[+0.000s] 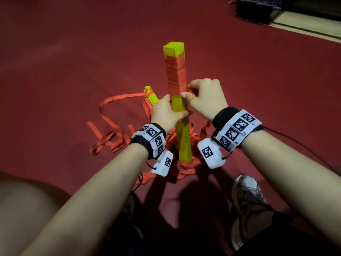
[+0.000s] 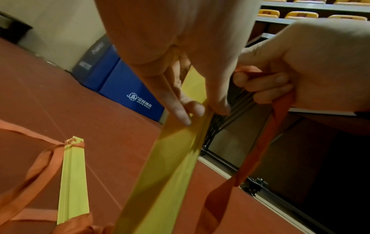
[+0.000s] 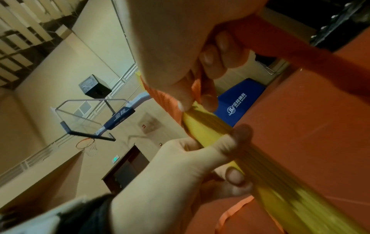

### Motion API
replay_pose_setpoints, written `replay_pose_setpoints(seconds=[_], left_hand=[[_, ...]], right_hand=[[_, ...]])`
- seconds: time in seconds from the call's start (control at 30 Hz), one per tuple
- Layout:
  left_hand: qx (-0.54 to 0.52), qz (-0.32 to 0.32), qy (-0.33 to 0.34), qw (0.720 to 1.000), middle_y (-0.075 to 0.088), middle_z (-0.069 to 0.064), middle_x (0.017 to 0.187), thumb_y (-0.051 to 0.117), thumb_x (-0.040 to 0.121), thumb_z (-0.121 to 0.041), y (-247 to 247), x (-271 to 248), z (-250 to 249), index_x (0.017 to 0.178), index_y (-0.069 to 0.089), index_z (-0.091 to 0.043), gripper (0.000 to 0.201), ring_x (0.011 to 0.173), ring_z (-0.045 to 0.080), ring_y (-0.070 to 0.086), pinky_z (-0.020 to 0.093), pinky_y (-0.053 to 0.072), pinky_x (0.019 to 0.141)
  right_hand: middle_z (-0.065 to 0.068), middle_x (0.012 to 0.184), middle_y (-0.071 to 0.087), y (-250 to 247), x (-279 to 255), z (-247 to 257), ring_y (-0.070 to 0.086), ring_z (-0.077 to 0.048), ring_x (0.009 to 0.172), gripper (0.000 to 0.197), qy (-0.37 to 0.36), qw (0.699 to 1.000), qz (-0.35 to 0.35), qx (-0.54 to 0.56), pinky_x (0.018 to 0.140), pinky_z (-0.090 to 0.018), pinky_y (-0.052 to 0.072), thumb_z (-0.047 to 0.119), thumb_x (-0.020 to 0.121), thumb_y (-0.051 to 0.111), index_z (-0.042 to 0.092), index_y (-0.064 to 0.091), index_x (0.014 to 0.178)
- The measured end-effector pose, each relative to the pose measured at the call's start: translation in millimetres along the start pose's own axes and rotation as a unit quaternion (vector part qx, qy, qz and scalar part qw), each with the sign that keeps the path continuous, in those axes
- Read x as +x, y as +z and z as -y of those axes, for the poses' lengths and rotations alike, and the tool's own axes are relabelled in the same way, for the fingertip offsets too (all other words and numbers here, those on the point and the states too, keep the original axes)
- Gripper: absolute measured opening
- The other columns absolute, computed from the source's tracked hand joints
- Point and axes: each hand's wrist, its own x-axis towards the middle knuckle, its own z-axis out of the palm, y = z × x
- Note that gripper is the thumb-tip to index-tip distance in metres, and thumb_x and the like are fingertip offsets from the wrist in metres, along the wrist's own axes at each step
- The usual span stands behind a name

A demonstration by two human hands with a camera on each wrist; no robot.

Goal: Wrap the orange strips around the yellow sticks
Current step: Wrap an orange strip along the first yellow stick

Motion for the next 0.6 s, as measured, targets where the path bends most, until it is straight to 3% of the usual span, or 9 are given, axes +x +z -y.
replay_pose_setpoints(seconds=[0.07,0.13,0.23,0.3,0.37,0.4,0.47,0.53,0.6], left_hand=[[0.028,-0.007,-0.008,1.0,0.058,-0.008,0.07,0.085,0.072,-0.024,0.6,-0.5,-2.4,0.092,0.055,-0.015,0.038,0.06,0.009,0.057,0.026,0.042,0.058],[0.039,-0.002,-0.016,0.999,0.057,-0.007,0.065,0.082,0.075,-0.022,2.7,-2.5,-3.8,0.094,0.052,-0.015,0.036,0.052,0.004,0.057,0.027,0.045,0.055],[0.039,0.018,-0.01,0.999,0.058,-0.013,0.066,0.088,0.071,-0.037,-1.4,-5.3,-1.6,0.078,0.05,-0.03,0.039,0.06,0.005,0.056,0.029,0.044,0.062],[-0.027,0.075,-0.026,0.996,0.063,-0.012,0.067,0.092,0.067,-0.04,-6.6,0.6,6.4,0.075,0.058,-0.032,0.036,0.064,0.01,0.059,0.031,0.047,0.066],[-0.115,0.154,-0.052,0.98,0.075,0.003,0.085,0.093,0.061,-0.041,-13.8,4.5,10.5,0.092,0.07,-0.023,0.042,0.08,0.023,0.068,0.041,0.055,0.08],[-0.132,0.189,-0.058,0.971,0.076,0.011,0.102,0.093,0.062,-0.036,-15.5,4.5,10.0,0.104,0.072,-0.017,0.051,0.094,0.028,0.07,0.046,0.056,0.093],[-0.14,0.239,-0.063,0.959,0.072,0.011,0.123,0.09,0.071,-0.018,-11.8,1.8,10.1,0.119,0.067,-0.014,0.053,0.116,0.023,0.066,0.044,0.048,0.108],[-0.167,0.241,-0.082,0.953,0.072,0.002,0.122,0.09,0.067,-0.02,0.8,-1.3,12.5,0.117,0.067,-0.022,0.055,0.117,0.017,0.066,0.042,0.048,0.109],[-0.2,0.177,-0.116,0.957,0.076,0.0,0.113,0.091,0.058,-0.033,13.9,-3.9,15.7,0.113,0.069,-0.023,0.06,0.109,0.018,0.07,0.045,0.051,0.105]], right_hand=[[-0.007,0.073,0.064,1.5,-5.2,4.1,0.06,-0.036,0.076,0.039,-0.004,1.0,-0.005,-0.012,0.07,-0.041,0.051,0.061,0.077,0.057,0.022,0.059,0.079],[-0.007,0.073,0.064,3.0,-7.1,5.1,0.06,-0.035,0.077,0.043,-0.002,1.0,-0.012,-0.018,0.069,-0.041,0.051,0.061,0.08,0.062,0.018,0.062,0.082],[-0.008,0.067,0.063,-1.1,-2.9,0.9,0.057,-0.034,0.071,0.045,-0.009,1.0,-0.001,0.02,0.068,-0.043,0.05,0.058,0.08,0.066,0.013,0.066,0.081],[-0.014,0.064,0.061,-5.5,1.1,-6.1,0.049,-0.024,0.061,0.041,-0.034,0.997,0.019,0.074,0.062,-0.038,0.044,0.049,0.081,0.073,0.008,0.066,0.075],[-0.018,0.066,0.059,-10.2,2.7,-12.6,0.04,-0.014,0.061,0.035,-0.054,0.99,0.045,0.126,0.06,-0.036,0.037,0.04,0.08,0.078,0.007,0.068,0.074],[-0.013,0.064,0.058,-11.9,3.3,-15.8,0.04,-0.009,0.063,0.034,-0.058,0.986,0.058,0.145,0.061,-0.034,0.037,0.04,0.079,0.079,0.008,0.07,0.076],[0.012,0.064,0.059,-11.1,6.7,-23.1,0.046,0.001,0.067,0.036,-0.053,0.982,0.08,0.165,0.066,-0.026,0.04,0.042,0.076,0.081,0.008,0.073,0.082],[0.026,0.065,0.06,-8.8,8.4,-26.0,0.052,0.011,0.068,0.036,-0.044,0.979,0.098,0.173,0.073,-0.02,0.042,0.041,0.075,0.083,0.009,0.077,0.092],[0.026,0.07,0.06,-8.5,8.6,-24.8,0.053,0.011,0.072,0.04,-0.042,0.978,0.1,0.177,0.077,-0.019,0.041,0.042,0.075,0.084,0.01,0.077,0.098]])
